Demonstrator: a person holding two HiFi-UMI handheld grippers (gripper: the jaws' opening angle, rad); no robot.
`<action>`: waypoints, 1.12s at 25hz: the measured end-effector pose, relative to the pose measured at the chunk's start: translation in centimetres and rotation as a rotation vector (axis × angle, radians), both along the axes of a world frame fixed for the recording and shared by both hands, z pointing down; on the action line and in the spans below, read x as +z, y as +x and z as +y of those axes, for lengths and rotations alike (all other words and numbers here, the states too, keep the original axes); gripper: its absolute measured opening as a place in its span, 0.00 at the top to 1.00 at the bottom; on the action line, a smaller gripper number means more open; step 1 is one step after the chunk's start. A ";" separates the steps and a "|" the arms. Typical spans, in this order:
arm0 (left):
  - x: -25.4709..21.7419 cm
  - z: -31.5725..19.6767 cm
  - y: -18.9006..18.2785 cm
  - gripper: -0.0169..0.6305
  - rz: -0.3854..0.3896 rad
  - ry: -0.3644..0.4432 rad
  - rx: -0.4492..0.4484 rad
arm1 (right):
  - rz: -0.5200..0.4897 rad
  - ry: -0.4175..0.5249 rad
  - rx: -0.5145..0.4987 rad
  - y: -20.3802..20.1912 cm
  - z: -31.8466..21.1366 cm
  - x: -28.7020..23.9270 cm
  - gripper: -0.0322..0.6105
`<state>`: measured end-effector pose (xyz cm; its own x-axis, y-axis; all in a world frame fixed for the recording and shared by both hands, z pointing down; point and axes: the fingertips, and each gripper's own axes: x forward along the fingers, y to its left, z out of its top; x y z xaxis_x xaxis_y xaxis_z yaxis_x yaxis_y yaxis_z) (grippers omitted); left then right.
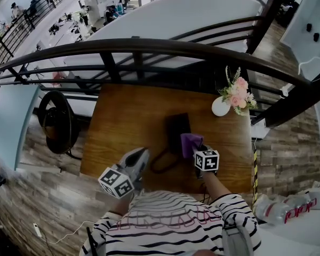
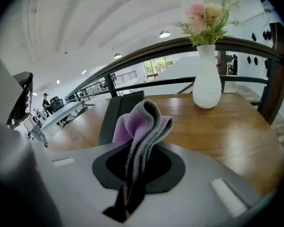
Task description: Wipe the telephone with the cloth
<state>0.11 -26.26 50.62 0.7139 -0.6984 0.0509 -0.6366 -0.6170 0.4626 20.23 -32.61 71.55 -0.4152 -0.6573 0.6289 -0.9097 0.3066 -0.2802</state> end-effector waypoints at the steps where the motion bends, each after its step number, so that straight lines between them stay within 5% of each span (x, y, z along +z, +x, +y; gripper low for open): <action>1: 0.0 -0.1 0.0 0.98 0.000 -0.001 -0.001 | 0.011 -0.002 0.015 0.9 -0.1 0.1 0.89; 11: 0.0 0.2 0.4 0.98 -0.003 -0.006 0.002 | 0.050 -0.023 0.152 6.7 0.2 0.4 0.89; 28: -0.9 0.3 -0.6 0.98 -0.015 0.037 0.078 | -0.228 0.200 0.129 -2.6 2.1 -10.9 0.89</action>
<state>-0.52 -25.96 49.73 0.7658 -0.6420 0.0371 -0.5922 -0.6816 0.4297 17.65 -30.47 60.60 -0.4362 -0.8145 0.3825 -0.8652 0.2628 -0.4271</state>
